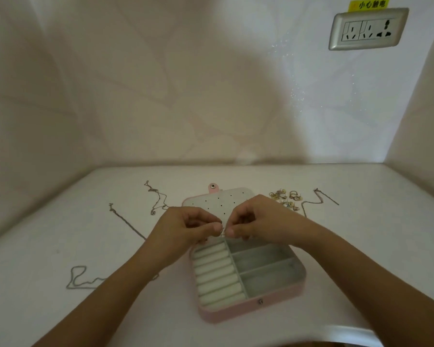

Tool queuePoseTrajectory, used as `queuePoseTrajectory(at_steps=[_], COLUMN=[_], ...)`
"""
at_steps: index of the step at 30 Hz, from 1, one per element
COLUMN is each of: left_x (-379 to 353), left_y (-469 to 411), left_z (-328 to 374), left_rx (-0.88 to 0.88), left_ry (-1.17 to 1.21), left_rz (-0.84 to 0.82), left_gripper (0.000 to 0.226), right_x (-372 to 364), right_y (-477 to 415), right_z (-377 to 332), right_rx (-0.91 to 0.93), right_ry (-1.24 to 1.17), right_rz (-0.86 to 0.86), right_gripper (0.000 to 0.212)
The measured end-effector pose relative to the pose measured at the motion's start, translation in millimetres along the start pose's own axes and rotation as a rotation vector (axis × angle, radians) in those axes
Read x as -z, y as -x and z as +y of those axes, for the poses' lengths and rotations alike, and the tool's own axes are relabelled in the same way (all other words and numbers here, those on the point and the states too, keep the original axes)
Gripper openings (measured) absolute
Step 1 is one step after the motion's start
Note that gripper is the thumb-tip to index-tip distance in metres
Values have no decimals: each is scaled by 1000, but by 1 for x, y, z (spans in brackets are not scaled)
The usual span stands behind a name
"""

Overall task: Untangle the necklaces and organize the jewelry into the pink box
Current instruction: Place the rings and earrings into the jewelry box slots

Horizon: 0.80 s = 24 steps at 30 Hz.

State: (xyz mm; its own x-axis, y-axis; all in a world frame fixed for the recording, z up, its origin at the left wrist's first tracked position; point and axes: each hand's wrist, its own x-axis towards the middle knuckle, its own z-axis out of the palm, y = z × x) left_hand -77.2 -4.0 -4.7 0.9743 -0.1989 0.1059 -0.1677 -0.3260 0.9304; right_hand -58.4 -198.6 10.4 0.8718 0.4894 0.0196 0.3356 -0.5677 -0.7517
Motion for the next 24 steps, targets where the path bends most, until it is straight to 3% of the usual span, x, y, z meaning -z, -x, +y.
queuePoseTrajectory(at_steps=[11,16,24], left_x=[20,29,21], left_y=[5,8,11], left_z=[11,12,10], left_rx=[139,231,223], left_ry=[-93,-214,-318], left_rz=[-122,-251,-209], left_gripper=[6,8,8], right_x=[-28,-31,-30], right_y=[-4,-6,-7], right_z=[2,4,6], right_rx=[120,191,256], right_ry=[-53,152,262], right_rz=[53,134,125], right_gripper=[8,10,11])
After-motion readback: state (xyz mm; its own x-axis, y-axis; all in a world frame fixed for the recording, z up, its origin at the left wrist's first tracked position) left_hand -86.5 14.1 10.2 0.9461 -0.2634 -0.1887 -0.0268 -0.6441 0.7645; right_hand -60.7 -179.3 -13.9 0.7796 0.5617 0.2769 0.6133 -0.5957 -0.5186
